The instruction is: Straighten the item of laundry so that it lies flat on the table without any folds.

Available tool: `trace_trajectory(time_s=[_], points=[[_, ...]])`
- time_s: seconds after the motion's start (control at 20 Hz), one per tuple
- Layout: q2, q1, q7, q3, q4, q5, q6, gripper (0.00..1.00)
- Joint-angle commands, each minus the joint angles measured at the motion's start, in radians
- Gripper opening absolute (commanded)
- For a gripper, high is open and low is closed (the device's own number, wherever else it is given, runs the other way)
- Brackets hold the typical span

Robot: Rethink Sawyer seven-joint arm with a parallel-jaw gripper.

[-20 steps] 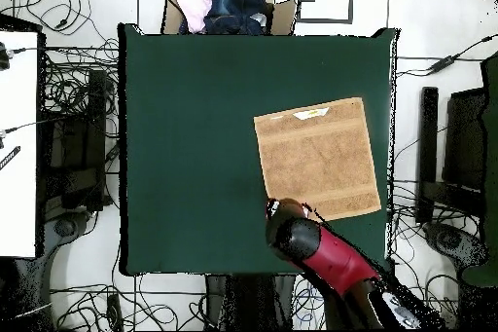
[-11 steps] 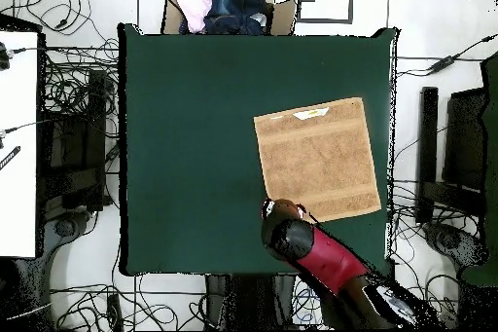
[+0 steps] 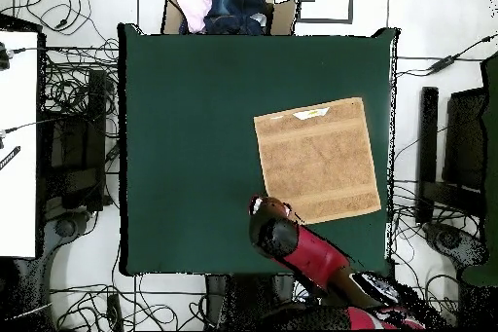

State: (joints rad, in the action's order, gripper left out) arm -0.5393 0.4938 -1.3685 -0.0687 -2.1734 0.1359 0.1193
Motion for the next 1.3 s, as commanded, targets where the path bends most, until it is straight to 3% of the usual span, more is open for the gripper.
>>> trace_trajectory(time_s=[0.05, 0.6, 0.85, 1.1, 1.3], points=[[0.072, -0.016, -0.341, -0.116, -0.02, 0.035, 0.093, 0.0], [0.144, -0.011, -0.363, -0.11, 0.031, 0.004, 0.166, 0.0], [0.085, -0.017, -0.371, -0.123, 0.0, 0.039, 0.095, 0.0], [-0.044, -0.063, -0.372, -0.096, -0.037, 0.103, -0.06, 0.0], [-0.087, -0.056, -0.355, -0.094, -0.05, 0.098, -0.105, 0.0]])
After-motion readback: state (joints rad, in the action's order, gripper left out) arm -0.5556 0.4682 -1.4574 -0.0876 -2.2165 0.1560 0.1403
